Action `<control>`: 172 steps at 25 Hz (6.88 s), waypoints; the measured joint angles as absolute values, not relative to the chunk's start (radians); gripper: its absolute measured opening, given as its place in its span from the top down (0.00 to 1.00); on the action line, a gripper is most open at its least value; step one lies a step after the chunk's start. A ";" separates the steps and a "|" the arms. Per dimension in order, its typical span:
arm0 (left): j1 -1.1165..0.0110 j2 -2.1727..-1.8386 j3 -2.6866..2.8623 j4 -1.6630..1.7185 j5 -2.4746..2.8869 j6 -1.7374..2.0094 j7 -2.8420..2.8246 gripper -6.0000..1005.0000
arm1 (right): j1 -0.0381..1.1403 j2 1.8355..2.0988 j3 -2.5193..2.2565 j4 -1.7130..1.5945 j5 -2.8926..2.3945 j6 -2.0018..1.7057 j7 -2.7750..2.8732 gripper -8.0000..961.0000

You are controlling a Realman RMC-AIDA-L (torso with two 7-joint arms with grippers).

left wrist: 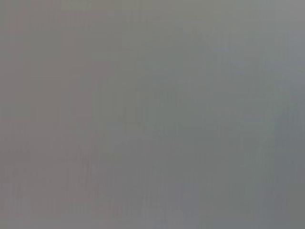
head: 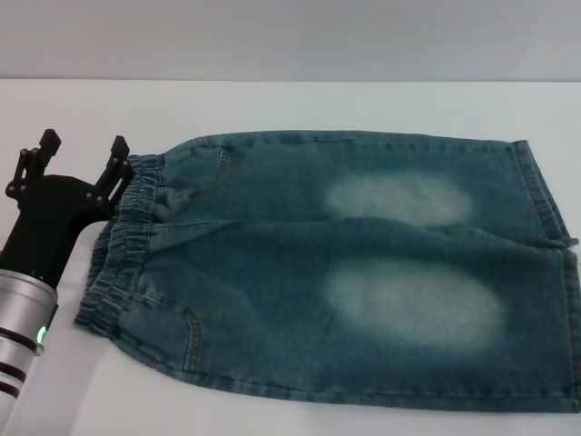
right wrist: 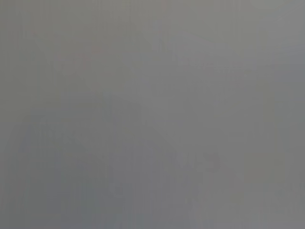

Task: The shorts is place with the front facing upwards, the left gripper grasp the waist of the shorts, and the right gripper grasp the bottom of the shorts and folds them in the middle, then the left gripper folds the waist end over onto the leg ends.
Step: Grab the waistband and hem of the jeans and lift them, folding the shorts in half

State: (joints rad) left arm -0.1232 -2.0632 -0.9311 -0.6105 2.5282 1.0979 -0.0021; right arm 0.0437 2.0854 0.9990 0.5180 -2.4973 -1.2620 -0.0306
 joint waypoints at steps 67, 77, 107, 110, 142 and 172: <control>-0.059 -2.054 -1.566 -1.903 2.760 -1.225 0.138 0.19 | -0.049 2.075 1.821 1.960 -2.486 1.115 -0.101 0.14; -0.075 -2.056 -1.589 -1.929 2.765 -1.406 0.134 0.20 | -0.061 2.077 1.950 2.001 -2.382 1.388 -0.088 0.14; -0.149 -2.060 -1.526 -1.723 2.763 -1.413 0.107 0.22 | -0.052 2.076 1.959 1.933 -2.401 1.377 -0.091 0.14; -0.150 -2.060 -1.526 -1.721 2.763 -1.408 0.107 0.22 | -0.051 2.076 1.956 1.933 -2.401 1.378 -0.093 0.14; -0.213 -2.059 -1.506 -1.630 2.761 -1.392 0.110 0.38 | -0.042 2.075 1.936 1.945 -2.401 1.385 -0.094 0.14; -0.236 -2.059 -1.501 -1.679 2.758 -1.432 0.116 0.64 | -0.098 2.080 1.900 1.959 -2.404 1.534 -0.086 0.14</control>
State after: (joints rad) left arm -0.2363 -2.0587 -1.5007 -1.6789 2.7581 -1.4324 0.1162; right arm -0.0984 2.0800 1.8998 1.9591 -2.4036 1.5337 -0.0860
